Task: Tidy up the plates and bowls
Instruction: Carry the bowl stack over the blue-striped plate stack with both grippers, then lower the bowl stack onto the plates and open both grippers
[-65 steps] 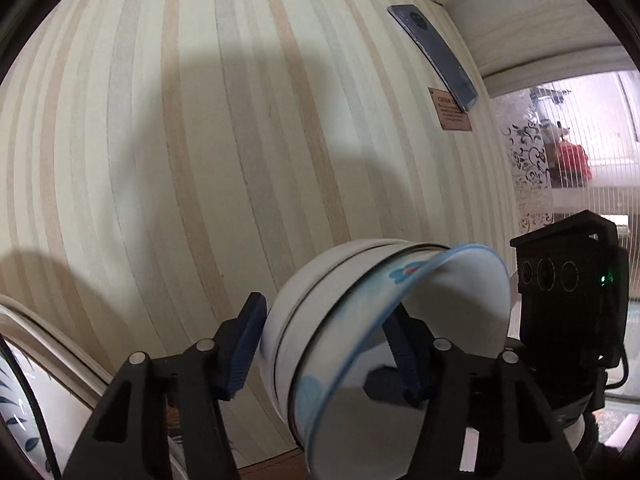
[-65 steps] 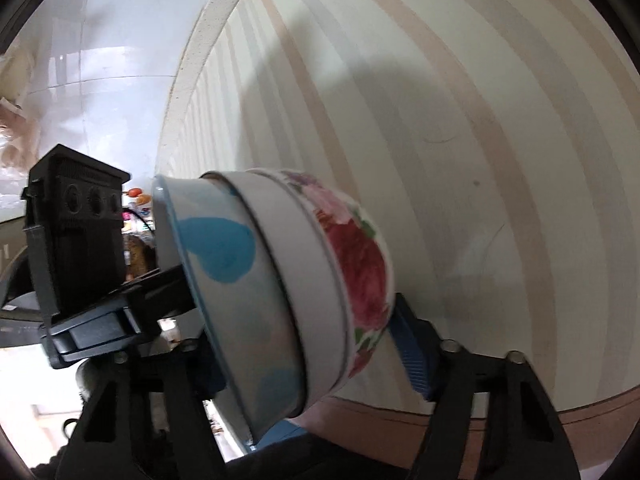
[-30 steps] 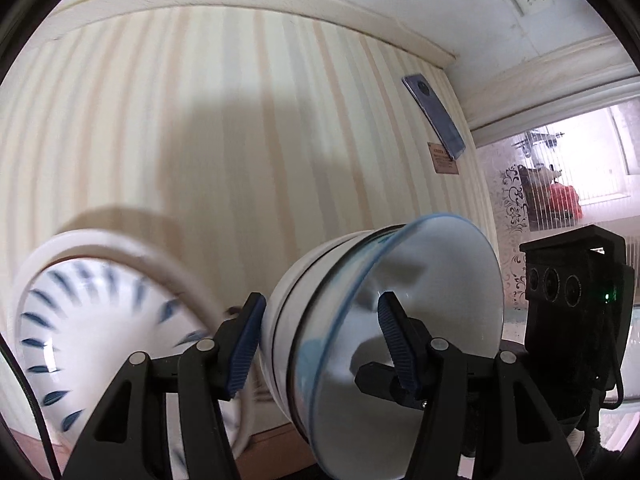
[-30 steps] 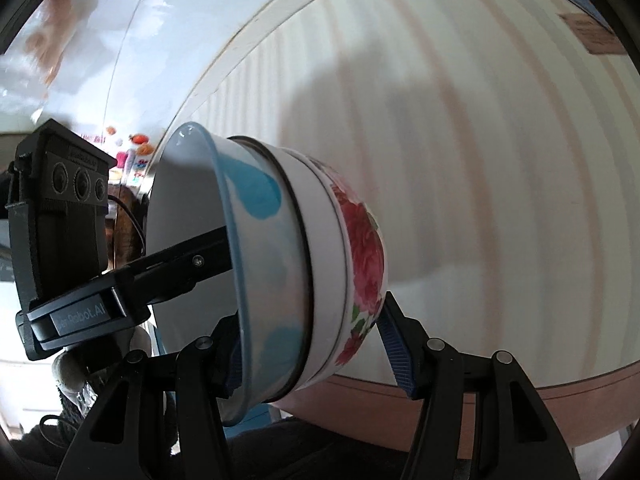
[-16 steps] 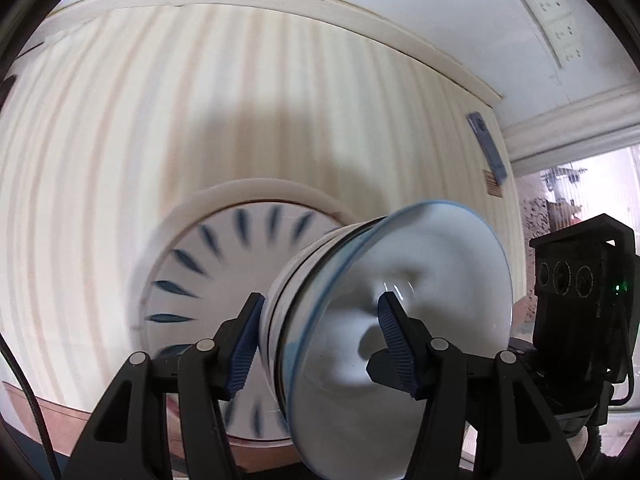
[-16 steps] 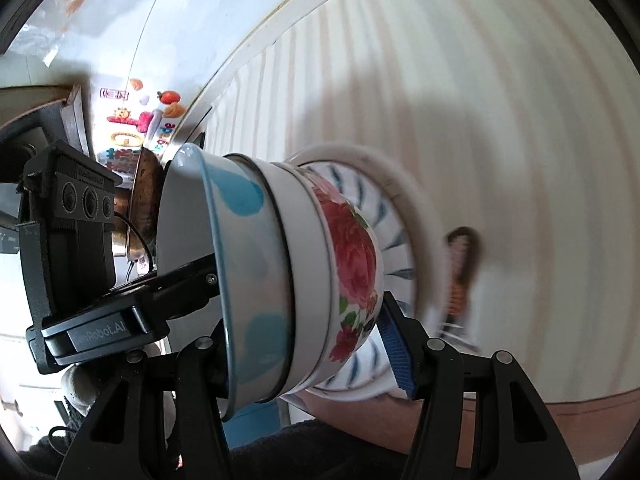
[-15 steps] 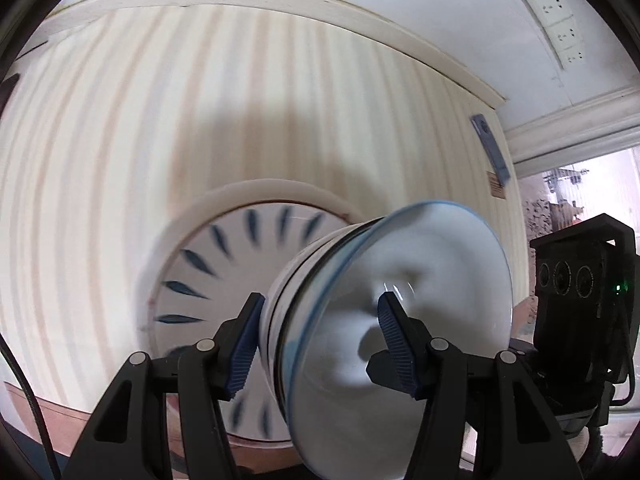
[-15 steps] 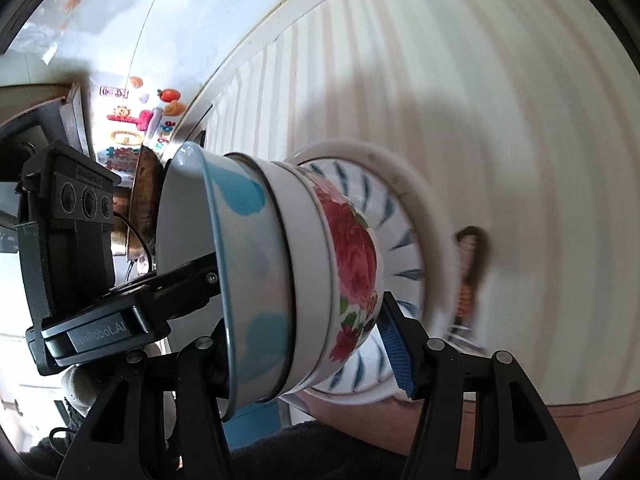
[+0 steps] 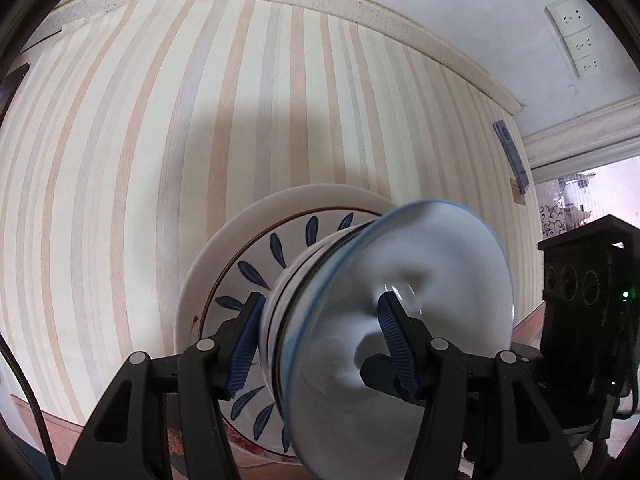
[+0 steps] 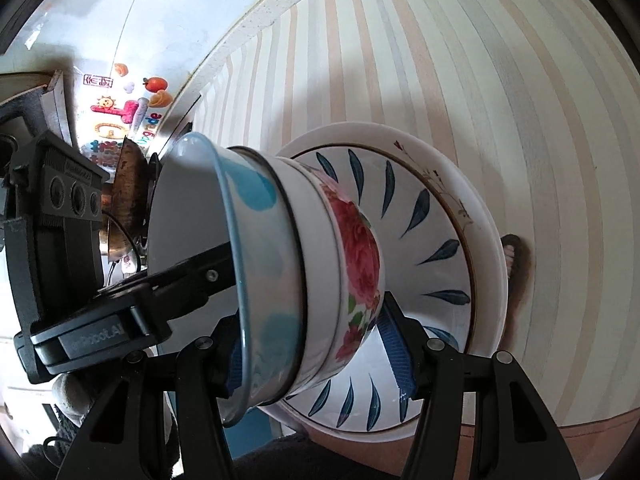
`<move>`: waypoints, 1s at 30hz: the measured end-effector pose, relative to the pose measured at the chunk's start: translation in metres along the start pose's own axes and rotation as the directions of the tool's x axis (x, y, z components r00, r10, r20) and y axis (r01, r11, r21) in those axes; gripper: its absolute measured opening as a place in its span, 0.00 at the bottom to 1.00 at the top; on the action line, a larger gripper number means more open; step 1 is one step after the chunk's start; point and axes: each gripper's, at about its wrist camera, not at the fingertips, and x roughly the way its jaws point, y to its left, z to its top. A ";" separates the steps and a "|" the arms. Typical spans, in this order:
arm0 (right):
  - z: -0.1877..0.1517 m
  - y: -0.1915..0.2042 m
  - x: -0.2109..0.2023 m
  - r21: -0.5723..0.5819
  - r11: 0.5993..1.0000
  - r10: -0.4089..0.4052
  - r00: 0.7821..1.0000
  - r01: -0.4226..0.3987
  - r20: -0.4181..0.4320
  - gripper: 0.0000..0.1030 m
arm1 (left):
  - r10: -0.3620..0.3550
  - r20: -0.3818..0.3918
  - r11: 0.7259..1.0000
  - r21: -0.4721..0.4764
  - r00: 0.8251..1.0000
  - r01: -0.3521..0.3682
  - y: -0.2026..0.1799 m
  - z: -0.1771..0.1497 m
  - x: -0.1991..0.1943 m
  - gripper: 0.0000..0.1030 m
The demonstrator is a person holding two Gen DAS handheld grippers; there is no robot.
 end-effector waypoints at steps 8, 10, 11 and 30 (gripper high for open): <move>0.001 0.008 0.008 -0.019 0.999 -0.043 0.999 0.042 -0.017 0.59 | 0.046 0.010 0.997 0.066 0.999 -0.047 -0.010 -0.001 -0.001 0.53; 0.000 0.012 0.008 -0.031 0.997 -0.069 0.997 0.069 -0.017 0.59 | 0.071 0.016 0.994 0.078 0.997 -0.072 -0.012 -0.002 -0.005 0.53; -0.001 0.013 0.007 -0.034 0.997 -0.075 0.997 0.075 -0.011 0.59 | 0.086 0.018 0.993 0.077 0.996 -0.087 -0.011 -0.002 -0.007 0.53; -0.036 0.055 -0.071 -0.082 0.937 -0.318 0.926 0.340 0.202 0.93 | 0.203 0.238 0.970 0.083 0.950 -0.228 -0.020 -0.030 -0.066 0.84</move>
